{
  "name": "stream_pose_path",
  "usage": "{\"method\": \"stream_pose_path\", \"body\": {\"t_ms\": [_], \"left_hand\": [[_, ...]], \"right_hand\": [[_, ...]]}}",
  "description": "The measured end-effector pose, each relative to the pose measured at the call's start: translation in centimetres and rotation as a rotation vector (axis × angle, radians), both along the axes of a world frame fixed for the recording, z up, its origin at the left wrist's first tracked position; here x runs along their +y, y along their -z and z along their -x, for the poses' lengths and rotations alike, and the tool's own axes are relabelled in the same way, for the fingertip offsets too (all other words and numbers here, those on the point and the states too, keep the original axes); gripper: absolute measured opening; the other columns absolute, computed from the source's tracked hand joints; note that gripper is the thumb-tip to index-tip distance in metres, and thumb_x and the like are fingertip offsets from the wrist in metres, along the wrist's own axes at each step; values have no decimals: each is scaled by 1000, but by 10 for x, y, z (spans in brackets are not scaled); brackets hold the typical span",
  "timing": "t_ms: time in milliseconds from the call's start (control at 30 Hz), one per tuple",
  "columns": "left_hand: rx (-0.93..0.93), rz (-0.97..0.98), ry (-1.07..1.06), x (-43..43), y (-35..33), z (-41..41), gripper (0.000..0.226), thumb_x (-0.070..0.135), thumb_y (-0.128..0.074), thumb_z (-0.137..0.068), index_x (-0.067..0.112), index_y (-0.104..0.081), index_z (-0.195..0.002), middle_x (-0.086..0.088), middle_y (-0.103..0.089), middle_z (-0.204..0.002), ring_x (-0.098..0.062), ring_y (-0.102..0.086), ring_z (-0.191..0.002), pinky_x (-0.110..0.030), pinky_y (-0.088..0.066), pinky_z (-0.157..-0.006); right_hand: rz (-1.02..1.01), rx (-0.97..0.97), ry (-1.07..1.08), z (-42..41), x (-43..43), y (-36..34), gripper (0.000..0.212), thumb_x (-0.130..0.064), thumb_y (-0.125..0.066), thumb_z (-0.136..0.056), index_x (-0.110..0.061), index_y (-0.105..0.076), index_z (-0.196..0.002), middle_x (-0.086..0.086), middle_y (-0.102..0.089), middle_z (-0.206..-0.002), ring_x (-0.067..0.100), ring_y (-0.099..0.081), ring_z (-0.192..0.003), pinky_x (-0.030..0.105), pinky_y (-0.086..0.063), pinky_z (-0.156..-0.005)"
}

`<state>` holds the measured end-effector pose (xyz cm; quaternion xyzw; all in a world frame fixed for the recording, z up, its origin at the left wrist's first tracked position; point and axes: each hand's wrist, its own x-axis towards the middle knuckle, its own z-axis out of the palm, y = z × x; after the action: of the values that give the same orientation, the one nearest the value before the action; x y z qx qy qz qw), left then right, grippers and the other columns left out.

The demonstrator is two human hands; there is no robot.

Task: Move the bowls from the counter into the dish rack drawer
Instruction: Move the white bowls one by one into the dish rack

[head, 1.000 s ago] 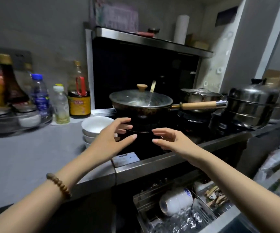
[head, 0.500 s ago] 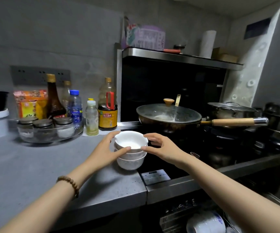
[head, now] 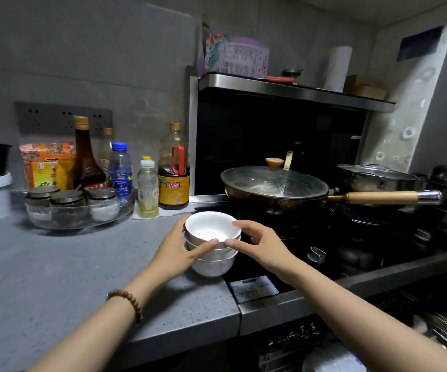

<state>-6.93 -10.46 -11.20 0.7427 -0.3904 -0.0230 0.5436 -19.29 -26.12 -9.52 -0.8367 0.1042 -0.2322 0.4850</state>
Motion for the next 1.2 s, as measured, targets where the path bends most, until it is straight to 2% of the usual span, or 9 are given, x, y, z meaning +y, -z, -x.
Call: {"method": "stream_pose_path", "body": {"t_ms": [100,267,400,500,700,833,933,1067,1200], "left_hand": [[18,36,-22,1,0,2,85,52,-71,-63,25,-39,-137,3,-49,-137,-10,-43,-121,-25,-37,-95],[72,224,-21,2,-20,13,93,62,-67,-54,24,-39,-134,6,-48,-128,-13,-44,-121,-29,-45,-94],[221,405,52,-6,-37,35,118,90,-57,-31,23,-36,-126,12,-50,-112,0,-54,-97,-12,-52,-66],[352,430,89,-19,-39,53,100,80,-53,-48,15,-41,-122,-1,-59,-113,-5,-60,-93,-26,-55,-75],[470,189,186,-44,-29,97,91,87,-45,-55,14,-55,-108,-11,-65,-105,-21,-63,-98,-40,-56,-83],[537,44,313,-72,-14,133,57,71,-41,-73,19,-63,-85,-7,-71,-87,-27,-67,-97,-46,-52,-92],[666,-56,450,-90,7,158,70,69,-51,-63,12,-64,-101,-8,-73,-93,-28,-69,-96,-43,-53,-91],[646,-258,619,-111,41,183,46,51,-52,-86,16,-62,-113,-15,-70,-110,-24,-69,-98,-39,-53,-93],[718,-351,715,-129,76,198,56,53,-66,-75,12,-62,-113,-14,-72,-105,-18,-71,-84,-40,-52,-96]], "right_hand": [[2,-43,0,0,5,-5,53,-26,-75,-77,-18,-57,-126,-7,-57,-129,-3,-47,-119,1,-35,-90],[37,-157,-1,8,11,-31,47,-30,-75,-75,-24,-62,-120,-12,-60,-126,0,-50,-122,28,-36,-109],[59,-241,-12,24,13,-48,34,-31,-76,-74,-27,-68,-107,-10,-69,-114,5,-58,-116,38,-45,-103],[78,-262,-10,44,10,-51,25,-25,-71,-80,-25,-69,-105,-8,-71,-108,4,-61,-110,35,-50,-97],[111,-144,69,106,-17,-32,20,-44,-67,-70,-35,-76,-85,-10,-62,-120,-7,-50,-120,16,-44,-93],[-3,-94,66,151,-35,-11,21,-31,-67,-73,-15,-77,-81,-3,-75,-90,0,-66,-86,15,-47,-79],[-77,-32,98,186,-51,8,10,-16,-66,-80,-13,-76,-77,-7,-74,-73,-1,-65,-73,11,-48,-73],[-166,84,145,227,-73,34,12,-14,-65,-83,-11,-76,-86,-1,-76,-82,4,-69,-80,12,-50,-71],[-207,232,137,253,-95,62,17,-20,-66,-83,-10,-75,-93,3,-76,-89,8,-70,-84,14,-51,-72]]}}
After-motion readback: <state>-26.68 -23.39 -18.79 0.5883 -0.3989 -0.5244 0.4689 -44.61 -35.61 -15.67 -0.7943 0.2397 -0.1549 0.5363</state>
